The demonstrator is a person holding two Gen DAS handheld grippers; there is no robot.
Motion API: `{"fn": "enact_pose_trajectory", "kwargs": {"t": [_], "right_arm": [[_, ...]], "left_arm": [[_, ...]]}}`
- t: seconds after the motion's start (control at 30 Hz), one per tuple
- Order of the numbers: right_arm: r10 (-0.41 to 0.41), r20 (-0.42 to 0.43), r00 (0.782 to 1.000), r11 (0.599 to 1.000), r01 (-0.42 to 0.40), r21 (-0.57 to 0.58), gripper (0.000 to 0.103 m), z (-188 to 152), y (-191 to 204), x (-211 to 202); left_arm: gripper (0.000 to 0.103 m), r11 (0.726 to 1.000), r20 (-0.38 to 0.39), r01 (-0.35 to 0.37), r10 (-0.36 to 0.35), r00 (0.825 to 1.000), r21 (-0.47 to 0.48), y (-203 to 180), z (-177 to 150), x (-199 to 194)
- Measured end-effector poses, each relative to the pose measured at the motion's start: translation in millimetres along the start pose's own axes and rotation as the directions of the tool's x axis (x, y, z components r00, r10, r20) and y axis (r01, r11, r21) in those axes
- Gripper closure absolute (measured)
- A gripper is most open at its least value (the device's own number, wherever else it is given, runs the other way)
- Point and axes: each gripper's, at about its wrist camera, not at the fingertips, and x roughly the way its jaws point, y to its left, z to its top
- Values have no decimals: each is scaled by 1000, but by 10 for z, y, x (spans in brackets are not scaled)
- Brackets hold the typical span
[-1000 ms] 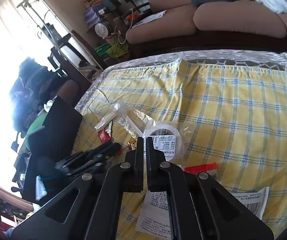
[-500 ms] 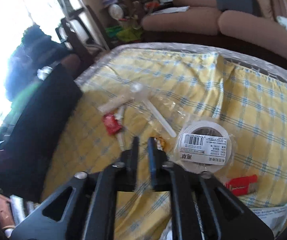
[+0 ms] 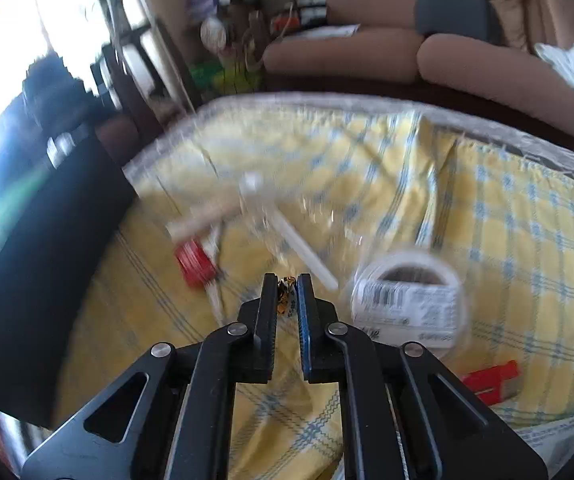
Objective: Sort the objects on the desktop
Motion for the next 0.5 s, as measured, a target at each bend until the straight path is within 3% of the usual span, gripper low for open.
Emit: {"fn": "enact_pose_trajectory", "kwargs": {"t": [0.1, 0.2, 0.33, 0.43, 0.47, 0.5], "right_arm": [[116, 67, 991, 992, -119, 42, 94, 113, 21, -299], [252, 124, 960, 967, -256, 14, 94, 223, 283, -607], [456, 140, 879, 889, -443, -115, 94, 258, 1051, -898], [586, 58, 808, 799, -564, -209, 94, 131, 1701, -925], [608, 16, 794, 774, -587, -239, 94, 61, 1916, -891], [608, -24, 793, 760, -591, -272, 94, -22, 2125, -844]], "left_arm": [[84, 997, 32, -43, 45, 998, -57, 310, 20, -60], [84, 984, 55, -55, 65, 996, -168, 760, -10, -106], [84, 942, 55, -60, 83, 995, -330, 1288, -211, -82], [84, 917, 14, -58, 69, 998, -394, 1483, -388, 40], [84, 917, 8, -55, 63, 998, -396, 1502, -423, 85], [84, 918, 4, -55, 61, 998, -392, 1504, -437, 112]]}}
